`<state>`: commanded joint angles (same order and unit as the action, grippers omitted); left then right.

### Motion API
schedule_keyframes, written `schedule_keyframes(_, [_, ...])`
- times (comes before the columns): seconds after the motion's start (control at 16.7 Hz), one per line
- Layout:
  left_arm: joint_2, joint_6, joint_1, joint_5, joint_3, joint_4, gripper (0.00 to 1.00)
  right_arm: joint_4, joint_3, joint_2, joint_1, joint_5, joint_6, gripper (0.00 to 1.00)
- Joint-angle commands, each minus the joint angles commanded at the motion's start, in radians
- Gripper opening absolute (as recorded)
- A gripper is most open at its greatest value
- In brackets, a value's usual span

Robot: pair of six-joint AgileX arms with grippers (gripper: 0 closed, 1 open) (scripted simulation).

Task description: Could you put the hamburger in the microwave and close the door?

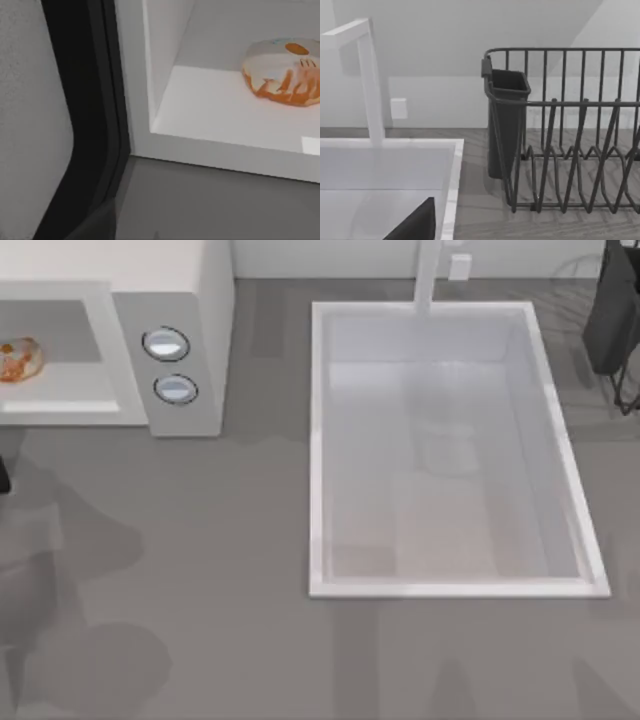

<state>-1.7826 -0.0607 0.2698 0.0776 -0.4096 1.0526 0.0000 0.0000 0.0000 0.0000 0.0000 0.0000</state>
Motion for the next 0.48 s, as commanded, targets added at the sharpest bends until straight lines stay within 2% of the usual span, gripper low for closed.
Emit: schedule_keyframes(0.48, [0.187,0.001,-0.003,-0.003,-0.052,-0.242,1.0,0.0,0.0,0.0,0.0,0.0,0.0,1.0])
